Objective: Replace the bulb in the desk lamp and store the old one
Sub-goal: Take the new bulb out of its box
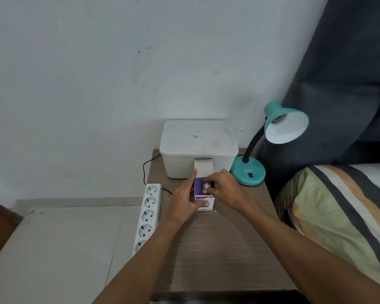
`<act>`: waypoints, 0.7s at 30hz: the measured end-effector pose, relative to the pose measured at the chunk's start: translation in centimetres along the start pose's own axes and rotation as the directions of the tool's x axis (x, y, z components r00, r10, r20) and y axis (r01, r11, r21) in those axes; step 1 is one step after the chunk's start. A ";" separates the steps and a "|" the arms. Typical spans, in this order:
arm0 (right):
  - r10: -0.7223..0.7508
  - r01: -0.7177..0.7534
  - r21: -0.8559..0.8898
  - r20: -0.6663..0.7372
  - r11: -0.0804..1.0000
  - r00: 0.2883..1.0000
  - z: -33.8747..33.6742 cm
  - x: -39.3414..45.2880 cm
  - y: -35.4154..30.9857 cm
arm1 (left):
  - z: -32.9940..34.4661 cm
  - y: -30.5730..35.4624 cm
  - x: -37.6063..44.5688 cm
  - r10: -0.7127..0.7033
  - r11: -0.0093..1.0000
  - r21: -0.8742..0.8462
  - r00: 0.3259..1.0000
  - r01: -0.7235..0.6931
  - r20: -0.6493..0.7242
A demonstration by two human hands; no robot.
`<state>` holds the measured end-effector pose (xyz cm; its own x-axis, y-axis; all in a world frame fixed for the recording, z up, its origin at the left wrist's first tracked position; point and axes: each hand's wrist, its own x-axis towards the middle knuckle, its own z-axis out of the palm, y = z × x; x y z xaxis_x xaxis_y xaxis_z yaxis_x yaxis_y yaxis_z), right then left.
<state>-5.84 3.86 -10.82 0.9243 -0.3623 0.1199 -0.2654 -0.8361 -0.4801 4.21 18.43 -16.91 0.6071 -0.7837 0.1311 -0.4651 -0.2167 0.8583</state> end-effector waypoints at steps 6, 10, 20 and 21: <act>0.001 0.015 0.095 -0.167 0.995 0.986 -1.3 -0.6 -0.6 | 0.0 0.1 0.2 0.005 1.000 0.024 1.000 -0.005 0.008; -0.051 0.078 0.097 -0.254 0.992 0.966 -2.2 -0.5 -1.7 | 0.0 0.1 0.3 -0.001 1.000 0.022 1.000 0.000 0.005; 0.072 0.050 0.270 -0.423 0.962 0.903 -4.9 0.4 -2.5 | 0.0 0.0 0.0 -0.007 0.999 0.039 1.000 0.006 0.003; 0.101 0.016 0.270 -0.416 0.963 0.904 -4.8 0.4 -2.5 | 0.0 0.0 0.0 -0.009 0.999 0.037 1.000 0.008 0.007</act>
<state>-6.16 3.82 -5.45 0.6941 -0.5836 0.4214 -0.1666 -0.6997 -0.6947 4.16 18.44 -16.93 0.6067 -0.7858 0.1202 -0.4837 -0.2449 0.8403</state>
